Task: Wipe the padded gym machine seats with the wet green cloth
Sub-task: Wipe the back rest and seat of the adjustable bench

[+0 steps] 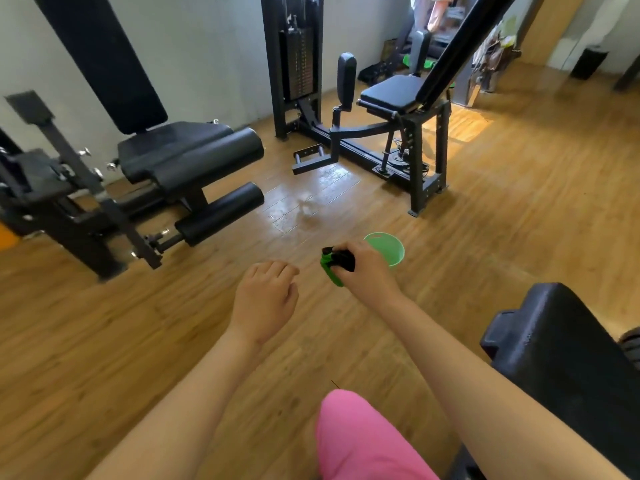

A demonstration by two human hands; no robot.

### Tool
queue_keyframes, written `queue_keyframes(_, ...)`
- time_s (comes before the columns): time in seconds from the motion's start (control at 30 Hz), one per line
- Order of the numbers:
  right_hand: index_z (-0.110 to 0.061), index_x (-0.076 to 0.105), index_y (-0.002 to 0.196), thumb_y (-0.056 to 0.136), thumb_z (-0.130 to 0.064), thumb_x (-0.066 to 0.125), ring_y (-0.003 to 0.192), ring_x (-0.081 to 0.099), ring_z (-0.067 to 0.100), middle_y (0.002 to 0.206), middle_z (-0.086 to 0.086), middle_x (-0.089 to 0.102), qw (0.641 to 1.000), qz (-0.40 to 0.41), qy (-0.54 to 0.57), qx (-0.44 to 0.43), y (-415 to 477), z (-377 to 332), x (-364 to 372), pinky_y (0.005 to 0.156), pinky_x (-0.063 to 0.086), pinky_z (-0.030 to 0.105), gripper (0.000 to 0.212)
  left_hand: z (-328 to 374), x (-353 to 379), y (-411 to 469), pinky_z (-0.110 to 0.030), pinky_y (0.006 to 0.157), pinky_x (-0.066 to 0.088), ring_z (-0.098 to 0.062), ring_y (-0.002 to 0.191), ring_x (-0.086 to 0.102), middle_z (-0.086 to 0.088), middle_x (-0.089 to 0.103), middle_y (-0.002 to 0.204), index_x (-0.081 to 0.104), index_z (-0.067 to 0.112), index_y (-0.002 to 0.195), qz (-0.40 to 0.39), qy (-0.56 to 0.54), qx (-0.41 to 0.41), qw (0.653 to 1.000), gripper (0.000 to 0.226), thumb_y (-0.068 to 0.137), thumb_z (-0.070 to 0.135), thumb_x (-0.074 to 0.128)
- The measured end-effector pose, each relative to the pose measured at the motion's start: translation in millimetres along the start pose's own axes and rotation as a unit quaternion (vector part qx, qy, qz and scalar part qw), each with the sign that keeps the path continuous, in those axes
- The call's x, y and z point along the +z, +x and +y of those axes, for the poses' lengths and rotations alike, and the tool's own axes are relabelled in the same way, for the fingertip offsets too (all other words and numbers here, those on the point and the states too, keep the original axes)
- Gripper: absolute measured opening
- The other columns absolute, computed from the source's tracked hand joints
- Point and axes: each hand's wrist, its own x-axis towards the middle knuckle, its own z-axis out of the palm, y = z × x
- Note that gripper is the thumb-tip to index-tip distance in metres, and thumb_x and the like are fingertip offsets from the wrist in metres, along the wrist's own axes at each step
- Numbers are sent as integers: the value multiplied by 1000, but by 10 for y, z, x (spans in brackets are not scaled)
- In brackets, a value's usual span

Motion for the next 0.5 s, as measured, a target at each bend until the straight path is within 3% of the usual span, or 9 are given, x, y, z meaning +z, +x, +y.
queue_keyframes(0.23,-13,64,115,84,-17,69,100,55,24,107,4,60,1000,-7,9,-3,329,227,-46,88,48,40,31,-15,187,406,-37,85,47,-20,99,61,2,67,102,67,16,100,13,-18,-40,999,25,85,25,49)
queue_keyframes(0.5,-17,64,119,86,-18,70,101,52,9,110,-4,57,998,-4,44,34,544,782,-333,87,38,12,34,245,500,935,-30,91,42,-12,102,58,6,65,105,68,18,104,22,-61,-67,996,28,89,29,47)
